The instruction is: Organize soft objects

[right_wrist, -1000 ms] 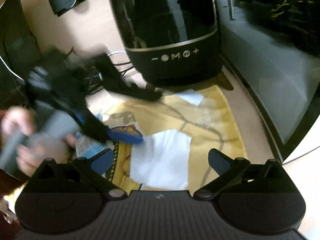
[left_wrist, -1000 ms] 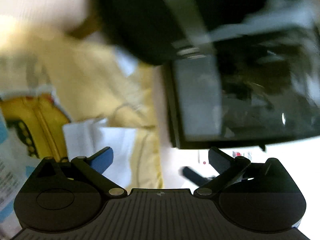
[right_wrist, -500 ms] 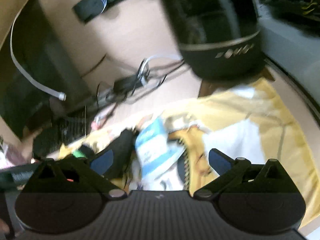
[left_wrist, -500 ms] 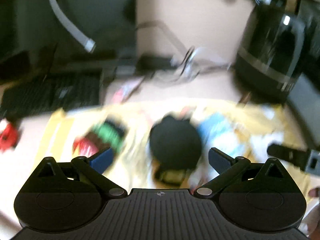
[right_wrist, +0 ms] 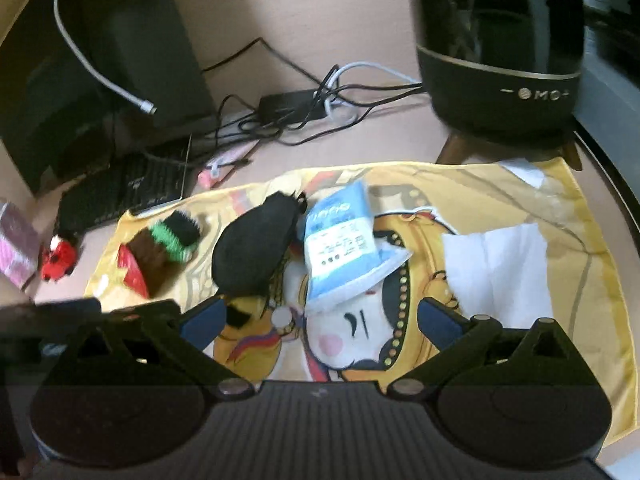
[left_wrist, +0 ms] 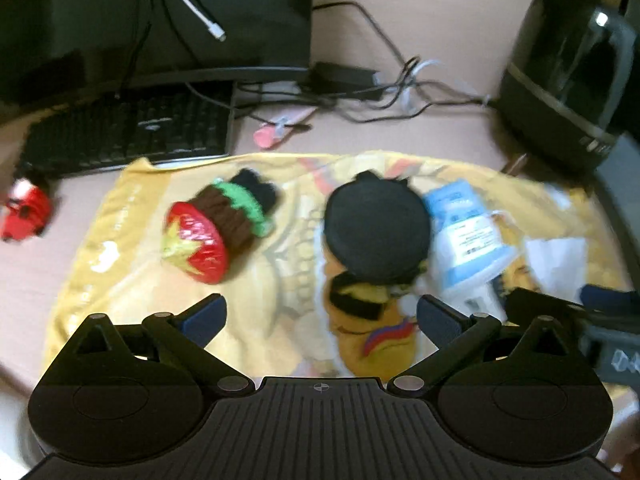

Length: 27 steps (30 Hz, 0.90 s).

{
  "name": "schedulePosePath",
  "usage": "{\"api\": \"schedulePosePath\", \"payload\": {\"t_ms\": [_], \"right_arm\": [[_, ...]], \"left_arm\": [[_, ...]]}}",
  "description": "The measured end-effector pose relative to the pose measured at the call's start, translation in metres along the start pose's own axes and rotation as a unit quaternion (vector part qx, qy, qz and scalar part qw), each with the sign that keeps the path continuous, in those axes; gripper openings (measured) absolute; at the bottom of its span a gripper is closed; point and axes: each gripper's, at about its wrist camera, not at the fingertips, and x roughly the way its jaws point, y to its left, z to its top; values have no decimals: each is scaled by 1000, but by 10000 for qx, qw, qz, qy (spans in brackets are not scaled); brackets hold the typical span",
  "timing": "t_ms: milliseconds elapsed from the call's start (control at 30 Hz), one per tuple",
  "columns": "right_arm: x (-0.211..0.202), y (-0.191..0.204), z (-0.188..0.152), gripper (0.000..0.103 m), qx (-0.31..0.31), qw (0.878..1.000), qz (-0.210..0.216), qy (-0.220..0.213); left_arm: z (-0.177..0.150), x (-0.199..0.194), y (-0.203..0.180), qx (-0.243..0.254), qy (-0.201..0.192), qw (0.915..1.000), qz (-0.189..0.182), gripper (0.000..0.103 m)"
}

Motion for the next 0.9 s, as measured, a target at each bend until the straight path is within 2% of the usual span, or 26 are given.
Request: {"api": "schedulePosePath", "payload": {"t_ms": [200,267,367,667,900], "right_arm": [[1,-11,-4,103,180,9996,-133,171],[5,-16,-5,103,271,9990,-204,299],[6,-17,-7,103,255,9986,-232,400],[9,-16,-8,103,-19,9981,-212,580],[9,-17,-8,103,-10,9978,-212,625]], "left_arm": [[-1,0,-2,-62,43,9999,-83,103],[-1,1,-2,-78,86,9999,43,103],[-3,2,-3,-71,170,9997,166,103],[-5,1,-4,-54,218,9996,143,103],[-7,1,-8,12,268,9995,174,103]]}}
